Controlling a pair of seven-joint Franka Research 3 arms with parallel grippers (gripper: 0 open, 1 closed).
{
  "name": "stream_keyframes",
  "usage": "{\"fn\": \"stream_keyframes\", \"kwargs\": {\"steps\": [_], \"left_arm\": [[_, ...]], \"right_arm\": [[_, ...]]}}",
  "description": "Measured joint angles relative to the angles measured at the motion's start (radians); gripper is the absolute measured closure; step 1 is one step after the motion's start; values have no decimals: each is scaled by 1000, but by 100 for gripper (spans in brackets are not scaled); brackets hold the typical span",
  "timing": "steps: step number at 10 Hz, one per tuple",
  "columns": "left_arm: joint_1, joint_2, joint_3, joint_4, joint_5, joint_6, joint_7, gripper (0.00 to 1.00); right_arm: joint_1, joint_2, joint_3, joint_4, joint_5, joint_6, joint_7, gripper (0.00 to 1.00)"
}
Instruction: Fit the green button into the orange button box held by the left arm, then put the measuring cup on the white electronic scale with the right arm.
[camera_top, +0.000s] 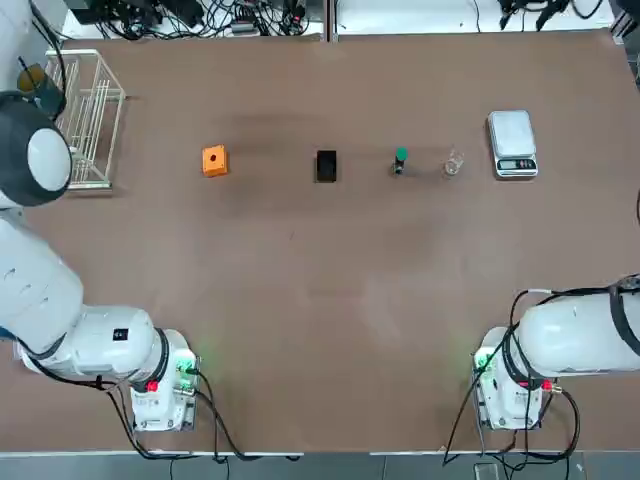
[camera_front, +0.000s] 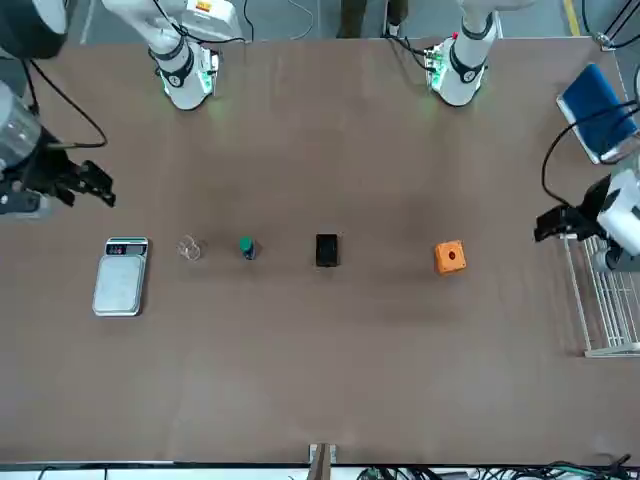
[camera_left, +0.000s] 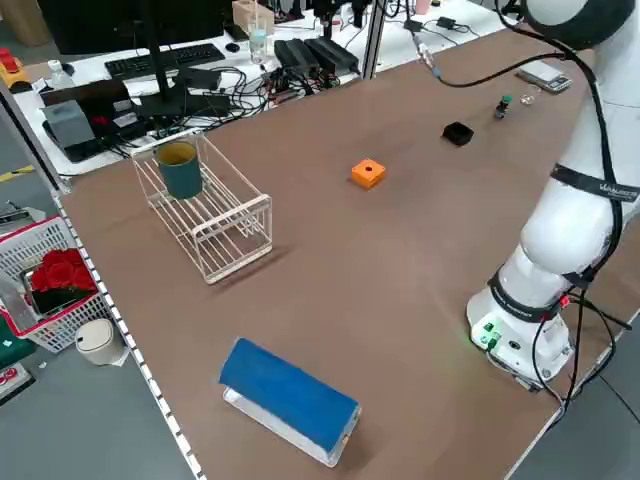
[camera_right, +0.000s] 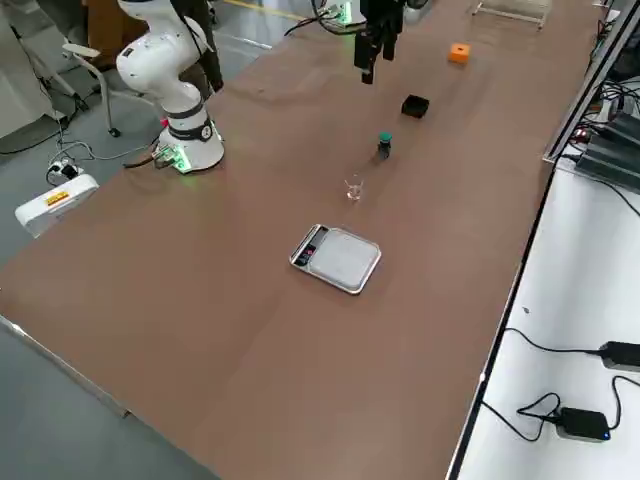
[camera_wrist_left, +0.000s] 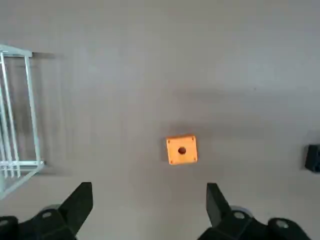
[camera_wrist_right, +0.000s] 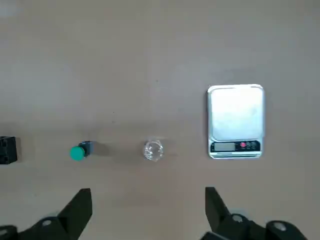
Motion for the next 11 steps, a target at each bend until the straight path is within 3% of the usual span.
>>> {"fn": "stream_keyframes", "kwargs": {"steps": [3,5,11], "left_arm": [[-44,92,-1,-36,3,107,-54,0],[-34,93,1,-149,3,226,-54,0],[-35,-11,-37,-616,3,682,-128,0]], "right_arm": [[12,10,114,-160,0,195,140,0],[31,42,183,-244,-2,309,235,0],[131,276,198,-352,-54,652,390,0]]}}
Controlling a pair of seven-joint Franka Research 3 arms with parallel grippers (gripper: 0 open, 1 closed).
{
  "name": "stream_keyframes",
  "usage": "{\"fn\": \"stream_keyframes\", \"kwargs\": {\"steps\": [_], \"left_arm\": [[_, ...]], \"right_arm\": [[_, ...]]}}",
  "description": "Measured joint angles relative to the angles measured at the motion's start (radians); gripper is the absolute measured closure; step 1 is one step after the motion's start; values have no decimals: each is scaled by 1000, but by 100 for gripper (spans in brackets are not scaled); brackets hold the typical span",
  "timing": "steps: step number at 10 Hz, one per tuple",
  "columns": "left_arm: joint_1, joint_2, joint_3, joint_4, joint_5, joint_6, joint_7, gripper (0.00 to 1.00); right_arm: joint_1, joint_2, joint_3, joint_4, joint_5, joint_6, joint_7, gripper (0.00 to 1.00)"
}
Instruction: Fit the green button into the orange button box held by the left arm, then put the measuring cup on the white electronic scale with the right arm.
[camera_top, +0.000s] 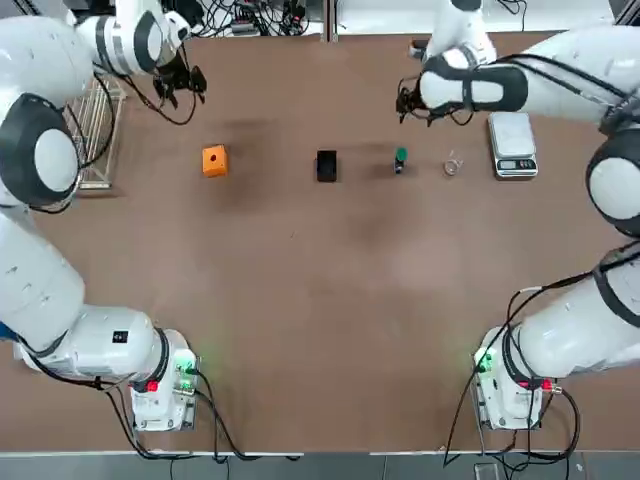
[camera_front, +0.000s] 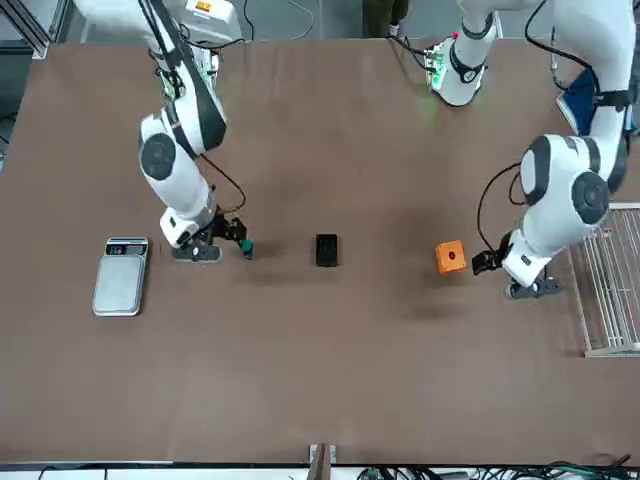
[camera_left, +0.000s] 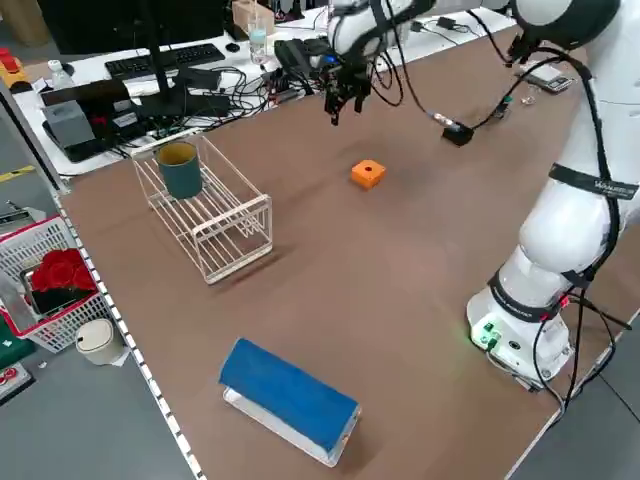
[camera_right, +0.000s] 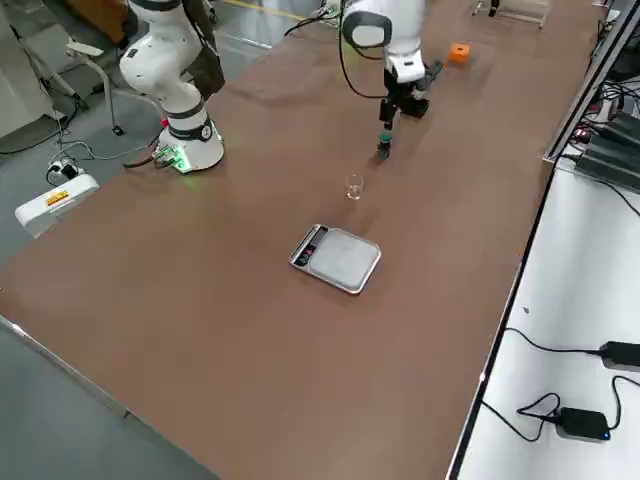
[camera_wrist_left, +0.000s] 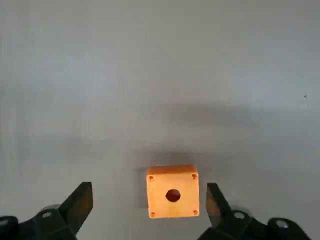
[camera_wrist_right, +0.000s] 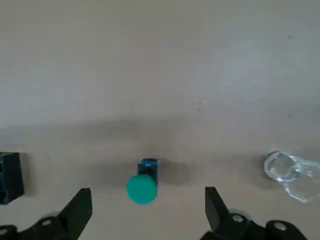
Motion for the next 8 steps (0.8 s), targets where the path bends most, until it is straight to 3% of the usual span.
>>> {"fn": "stream_keyframes", "kwargs": {"steps": [3,8], "left_arm": [[-8,9,-31,-139,0,171,-53,0],[-45,94,-33,-168,7,238,-90,0]], "right_arm": [[13,52,0,-53,-4,122,51,0],[57,102,0,-68,-4,171,135,0]]}}
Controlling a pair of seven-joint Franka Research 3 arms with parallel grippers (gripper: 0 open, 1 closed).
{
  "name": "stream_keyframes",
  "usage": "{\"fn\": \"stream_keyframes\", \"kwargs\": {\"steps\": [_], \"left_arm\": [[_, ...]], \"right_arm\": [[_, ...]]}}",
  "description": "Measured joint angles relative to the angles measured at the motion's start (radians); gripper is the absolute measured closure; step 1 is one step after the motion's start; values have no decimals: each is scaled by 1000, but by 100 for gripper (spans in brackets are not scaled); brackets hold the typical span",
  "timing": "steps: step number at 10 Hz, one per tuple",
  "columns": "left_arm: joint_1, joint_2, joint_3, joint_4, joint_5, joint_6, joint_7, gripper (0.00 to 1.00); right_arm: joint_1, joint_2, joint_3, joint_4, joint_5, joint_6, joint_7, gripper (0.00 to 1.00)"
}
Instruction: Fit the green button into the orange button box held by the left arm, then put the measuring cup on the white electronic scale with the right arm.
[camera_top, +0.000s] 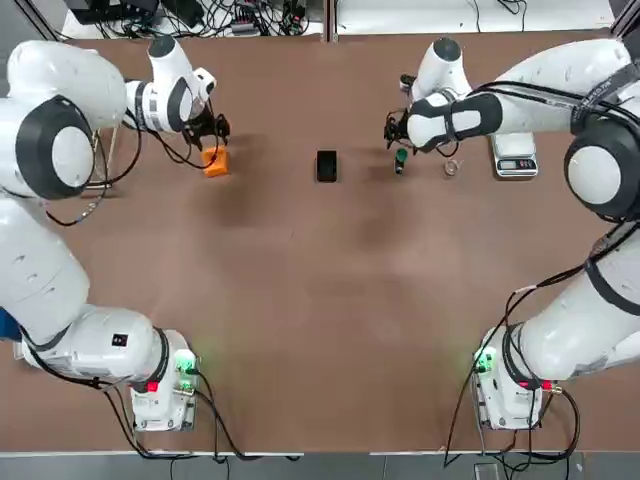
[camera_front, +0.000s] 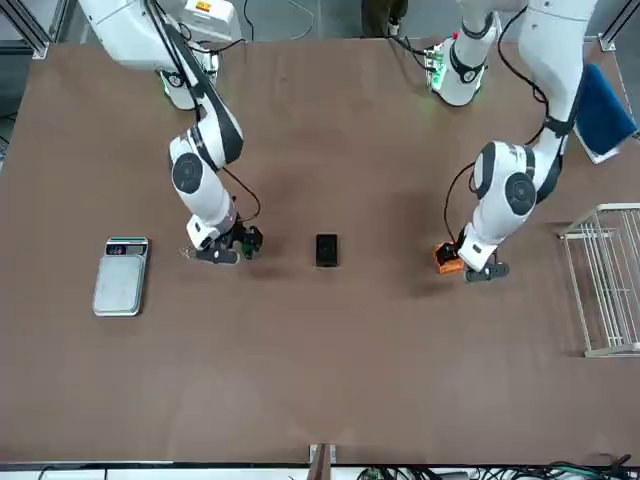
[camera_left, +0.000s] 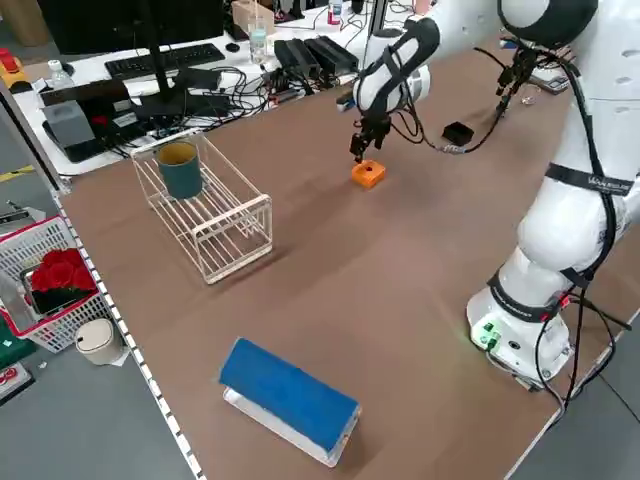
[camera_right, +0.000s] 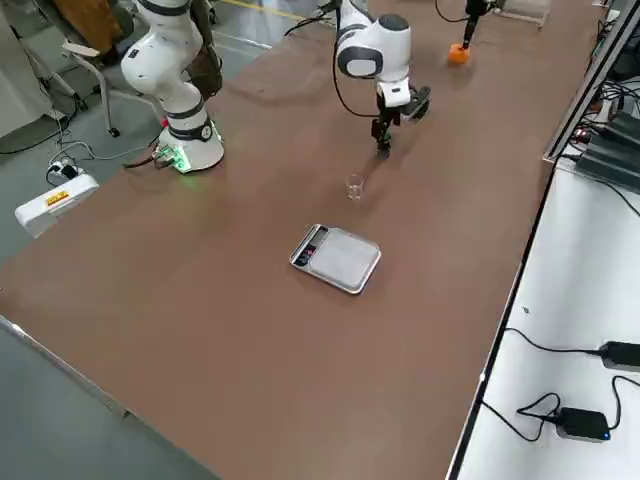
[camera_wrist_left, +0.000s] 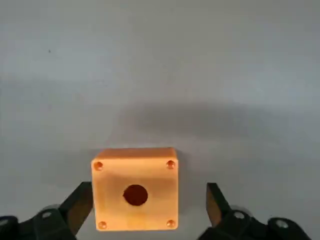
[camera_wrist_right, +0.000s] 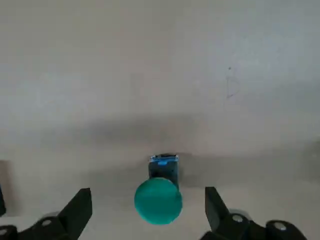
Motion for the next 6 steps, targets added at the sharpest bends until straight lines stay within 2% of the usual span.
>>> {"fn": "stream_keyframes", "kwargs": {"steps": [3,6], "left_arm": [[0,14,0,-6,45,8,-23,0],[0,34,0,-11,46,35,-33,0]], "right_arm": [[6,1,-4,-10,0,1,15,5],[4,11,-17,-11,-4,15,17,9]]}}
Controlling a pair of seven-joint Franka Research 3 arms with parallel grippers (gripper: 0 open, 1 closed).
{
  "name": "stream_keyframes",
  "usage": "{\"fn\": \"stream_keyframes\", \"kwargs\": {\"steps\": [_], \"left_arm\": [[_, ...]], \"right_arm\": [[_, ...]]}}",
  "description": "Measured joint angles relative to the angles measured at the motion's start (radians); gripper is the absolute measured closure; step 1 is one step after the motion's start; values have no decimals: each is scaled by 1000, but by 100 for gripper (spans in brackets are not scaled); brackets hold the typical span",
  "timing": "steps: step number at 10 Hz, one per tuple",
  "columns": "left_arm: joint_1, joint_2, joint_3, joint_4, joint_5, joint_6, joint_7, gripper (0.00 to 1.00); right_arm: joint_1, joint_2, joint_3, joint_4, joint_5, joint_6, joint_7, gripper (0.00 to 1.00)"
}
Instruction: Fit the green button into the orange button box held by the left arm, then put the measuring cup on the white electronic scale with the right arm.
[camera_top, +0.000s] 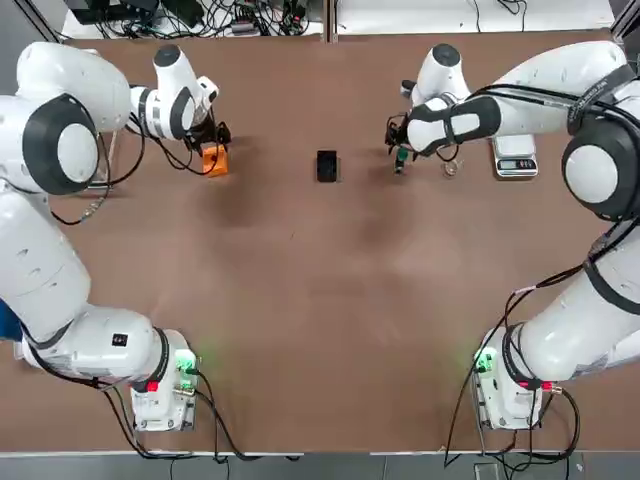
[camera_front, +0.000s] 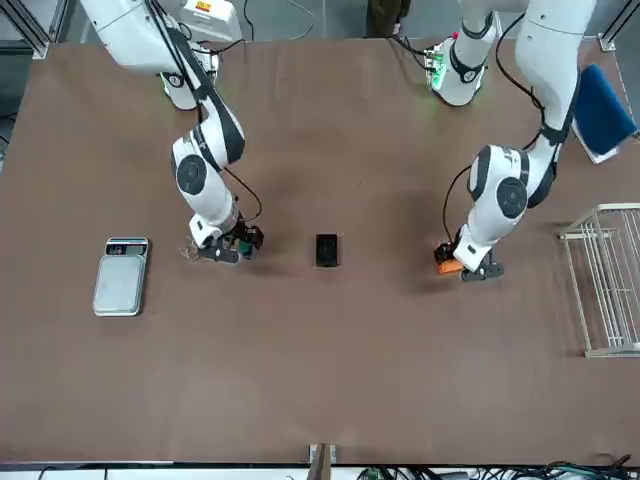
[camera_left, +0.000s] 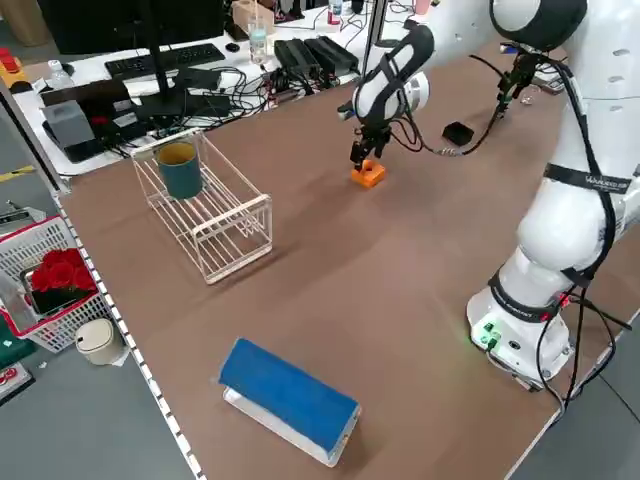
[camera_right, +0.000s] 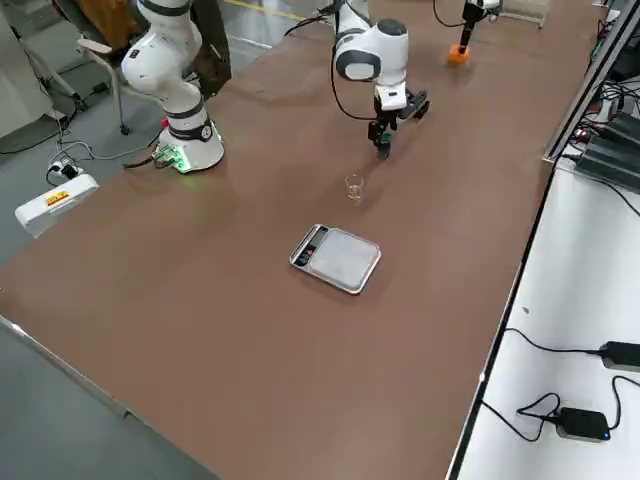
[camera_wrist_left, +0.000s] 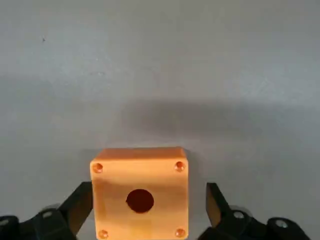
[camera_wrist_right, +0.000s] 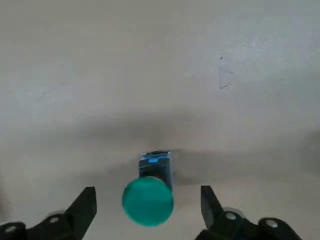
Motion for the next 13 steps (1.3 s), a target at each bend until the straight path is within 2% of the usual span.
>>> {"fn": "stream_keyframes", "kwargs": {"steps": [1,3,8,10,13], "left_arm": [[0,4,0,-2,0,3,0,0],[0,5,0,-5,0,6,-1,0],[0,5,2,-12,28,8,-21,0],[1,5,4,-18,34,8,-23,0],[3,5,5,-20,38,8,-23,1]], "right_arm": [[0,8,-1,0,-1,11,0,12],[0,17,-1,0,-1,15,1,27],[0,20,-1,0,-2,16,1,42],[0,20,-1,0,-3,17,1,54],[0,21,-2,0,-4,17,1,59]]}}
